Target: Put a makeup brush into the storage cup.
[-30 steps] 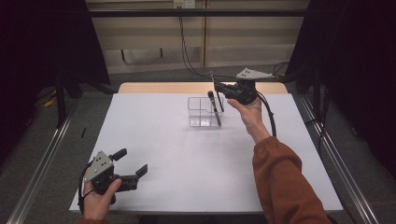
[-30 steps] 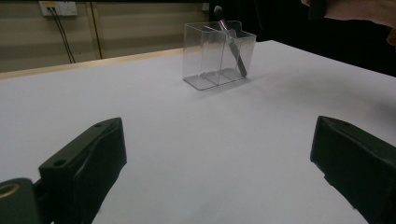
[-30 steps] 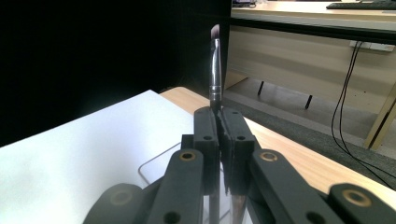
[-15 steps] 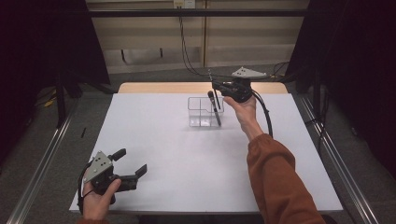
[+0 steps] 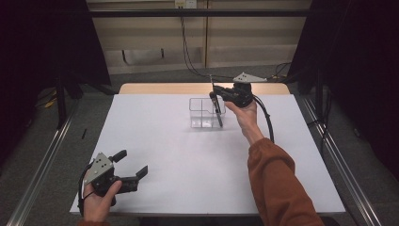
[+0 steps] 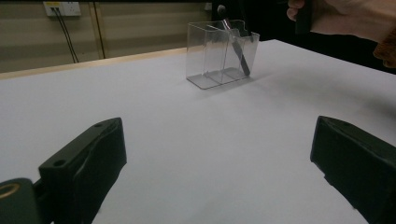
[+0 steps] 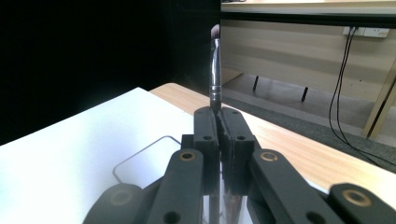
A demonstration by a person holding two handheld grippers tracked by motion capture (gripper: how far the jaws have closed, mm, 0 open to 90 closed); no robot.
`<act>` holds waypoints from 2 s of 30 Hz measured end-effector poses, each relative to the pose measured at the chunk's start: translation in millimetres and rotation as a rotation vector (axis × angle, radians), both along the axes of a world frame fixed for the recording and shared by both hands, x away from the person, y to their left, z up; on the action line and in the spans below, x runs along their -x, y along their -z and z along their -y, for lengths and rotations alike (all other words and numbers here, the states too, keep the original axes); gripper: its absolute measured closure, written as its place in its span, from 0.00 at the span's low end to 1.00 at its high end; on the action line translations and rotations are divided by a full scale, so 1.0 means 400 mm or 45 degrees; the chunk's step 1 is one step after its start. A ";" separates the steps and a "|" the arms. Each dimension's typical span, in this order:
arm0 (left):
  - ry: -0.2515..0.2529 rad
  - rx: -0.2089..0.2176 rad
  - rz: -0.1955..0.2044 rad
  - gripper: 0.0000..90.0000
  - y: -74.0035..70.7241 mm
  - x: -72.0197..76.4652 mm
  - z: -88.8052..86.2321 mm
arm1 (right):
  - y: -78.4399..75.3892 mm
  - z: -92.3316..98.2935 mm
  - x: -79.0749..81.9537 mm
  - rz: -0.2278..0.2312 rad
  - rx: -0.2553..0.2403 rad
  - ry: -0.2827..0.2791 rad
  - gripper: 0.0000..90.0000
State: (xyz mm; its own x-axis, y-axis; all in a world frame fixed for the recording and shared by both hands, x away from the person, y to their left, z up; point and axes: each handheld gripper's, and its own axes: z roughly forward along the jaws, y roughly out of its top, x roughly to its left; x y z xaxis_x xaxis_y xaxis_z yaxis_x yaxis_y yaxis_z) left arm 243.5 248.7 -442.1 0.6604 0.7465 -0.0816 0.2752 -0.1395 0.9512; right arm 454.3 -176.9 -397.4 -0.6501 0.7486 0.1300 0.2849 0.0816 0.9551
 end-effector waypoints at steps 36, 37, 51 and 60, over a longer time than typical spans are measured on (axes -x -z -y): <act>0.001 -0.009 -0.003 0.04 0.002 -0.001 0.001 | 0.068 0.018 0.014 -0.071 -0.003 0.007 0.96; 0.001 -0.009 -0.003 0.04 0.002 -0.002 0.000 | 0.068 0.018 0.014 -0.070 0.001 0.008 0.96; 0.002 -0.013 -0.003 0.04 0.003 -0.003 0.001 | 0.089 0.030 0.017 -0.100 0.017 0.005 0.96; 0.001 -0.011 -0.005 0.04 0.003 -0.003 0.002 | 0.097 0.038 0.019 -0.108 0.022 0.001 0.91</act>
